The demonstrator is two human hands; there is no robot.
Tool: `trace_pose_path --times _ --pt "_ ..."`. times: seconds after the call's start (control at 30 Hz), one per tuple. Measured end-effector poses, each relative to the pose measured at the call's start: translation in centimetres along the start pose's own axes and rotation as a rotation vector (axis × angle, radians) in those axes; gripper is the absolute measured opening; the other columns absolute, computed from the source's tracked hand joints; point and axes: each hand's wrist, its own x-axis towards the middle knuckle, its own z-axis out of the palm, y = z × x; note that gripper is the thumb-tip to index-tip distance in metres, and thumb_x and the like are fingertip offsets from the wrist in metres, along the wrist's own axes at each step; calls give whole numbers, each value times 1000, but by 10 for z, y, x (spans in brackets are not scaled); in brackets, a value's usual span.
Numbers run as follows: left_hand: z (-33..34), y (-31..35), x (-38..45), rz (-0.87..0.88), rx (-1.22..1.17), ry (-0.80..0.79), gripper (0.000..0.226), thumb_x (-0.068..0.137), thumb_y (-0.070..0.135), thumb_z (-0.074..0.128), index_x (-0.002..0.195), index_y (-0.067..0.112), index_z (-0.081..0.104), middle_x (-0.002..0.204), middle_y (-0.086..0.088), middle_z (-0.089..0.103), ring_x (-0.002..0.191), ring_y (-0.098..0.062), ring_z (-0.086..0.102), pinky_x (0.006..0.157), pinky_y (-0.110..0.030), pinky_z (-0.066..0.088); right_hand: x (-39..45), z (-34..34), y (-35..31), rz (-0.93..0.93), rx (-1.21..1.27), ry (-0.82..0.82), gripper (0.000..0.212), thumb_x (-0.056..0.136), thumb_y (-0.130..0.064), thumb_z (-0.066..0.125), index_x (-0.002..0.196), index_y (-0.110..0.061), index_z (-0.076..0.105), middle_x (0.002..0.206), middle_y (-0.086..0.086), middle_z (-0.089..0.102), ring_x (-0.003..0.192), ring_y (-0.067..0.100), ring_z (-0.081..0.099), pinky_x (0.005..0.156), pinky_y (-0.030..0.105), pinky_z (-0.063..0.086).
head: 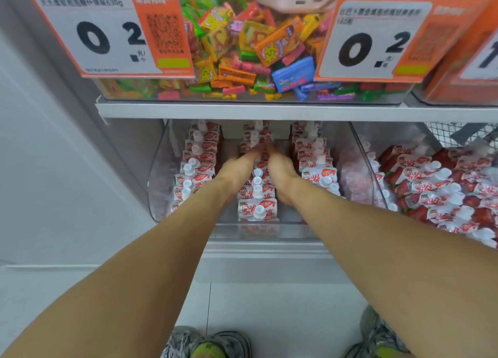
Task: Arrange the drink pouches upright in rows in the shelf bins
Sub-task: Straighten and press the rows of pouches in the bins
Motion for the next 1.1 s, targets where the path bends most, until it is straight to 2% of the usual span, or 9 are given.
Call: trace_pose_path --times 0.13,0.33,0.53,0.63,0.73,0.8,0.9,1.0,1.1 --pt "-2 -9 10 22 6 0 99 54 76 59 137 26 44 127 -2 62 114 -21 59 105 -39 42 12 6 -4 -21 -13 30 57 102 -48 30 154 -26 26 145 8 52 127 29 55 109 48 42" --pt "0 -9 14 -14 31 -39 106 48 82 55 137 25 47 121 -2 66 108 -21 63 103 -40 44 16 7 1 -20 -42 49 49 104 -44 26 144 -22 44 131 9 62 113 26 62 103 44 47" --pt "-3 -7 6 8 141 -63 75 89 66 41 146 20 28 141 -3 48 127 -24 47 96 -32 34 11 5 3 -22 -67 62 57 95 -55 24 138 -26 48 129 8 63 111 27 62 101 48 47" --pt "-8 -21 3 -60 212 -143 84 88 71 34 151 19 18 154 -5 31 139 -26 32 114 -43 26 -5 0 5 77 -51 -3 50 96 -47 32 125 -16 60 122 4 65 111 27 61 102 47 48" --pt "-10 -21 -5 -89 279 -150 87 87 73 31 152 18 18 155 -6 30 140 -26 31 116 -46 25 -7 1 10 135 -23 -86 44 103 -42 35 124 -12 60 126 7 62 116 27 59 106 45 45" --pt "-12 -11 -12 -75 380 -149 85 88 73 27 150 15 23 154 -8 33 138 -27 35 113 -46 29 -16 0 2 141 -16 -84 41 104 -38 36 120 -10 60 128 12 63 116 28 59 105 44 45" --pt "-24 -8 -24 -133 495 -200 79 86 74 32 142 19 41 144 -6 46 122 -29 51 100 -45 45 -34 -14 -4 172 -95 -146 51 102 -46 40 141 -15 50 145 9 52 130 27 50 111 47 39" --pt "-39 -18 -30 -156 539 -290 98 63 88 43 132 20 54 136 0 55 120 -22 54 104 -42 43 -50 -23 -1 192 -191 -206 53 103 -47 39 146 -16 42 152 7 43 137 27 42 110 51 38" --pt "-40 -20 -28 -138 501 -330 109 48 95 48 127 20 58 133 1 59 119 -20 56 104 -41 43 -47 -20 -3 213 -169 -250 49 104 -43 37 136 -8 49 146 10 48 140 28 38 113 54 32"
